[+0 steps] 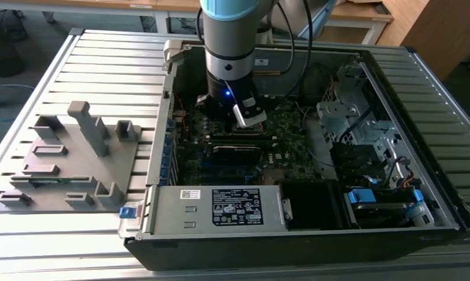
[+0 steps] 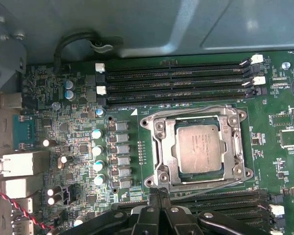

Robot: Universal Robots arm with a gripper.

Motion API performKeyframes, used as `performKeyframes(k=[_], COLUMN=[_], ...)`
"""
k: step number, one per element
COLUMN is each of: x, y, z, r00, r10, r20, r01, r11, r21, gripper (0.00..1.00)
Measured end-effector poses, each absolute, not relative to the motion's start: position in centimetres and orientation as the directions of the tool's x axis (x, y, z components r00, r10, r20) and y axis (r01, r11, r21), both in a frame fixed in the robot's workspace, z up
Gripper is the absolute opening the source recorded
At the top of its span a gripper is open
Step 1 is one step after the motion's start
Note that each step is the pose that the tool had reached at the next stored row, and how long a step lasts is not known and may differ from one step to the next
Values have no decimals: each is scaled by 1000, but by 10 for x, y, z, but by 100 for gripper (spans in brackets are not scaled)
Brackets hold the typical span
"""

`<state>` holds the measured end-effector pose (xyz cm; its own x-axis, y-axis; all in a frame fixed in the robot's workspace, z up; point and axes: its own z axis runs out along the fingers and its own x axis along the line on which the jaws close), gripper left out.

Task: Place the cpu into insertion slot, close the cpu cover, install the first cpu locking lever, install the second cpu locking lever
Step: 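Install the second cpu locking lever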

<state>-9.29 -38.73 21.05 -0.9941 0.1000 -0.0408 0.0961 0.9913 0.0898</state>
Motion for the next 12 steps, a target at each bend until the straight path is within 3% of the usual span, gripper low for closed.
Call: performKeyframes(k=[12], x=[-97], y=[-391], z=[210], r00=[-994], r10=[100], r20=[-41], r01=[96], r11=[991], r21=[97], gripper=[10])
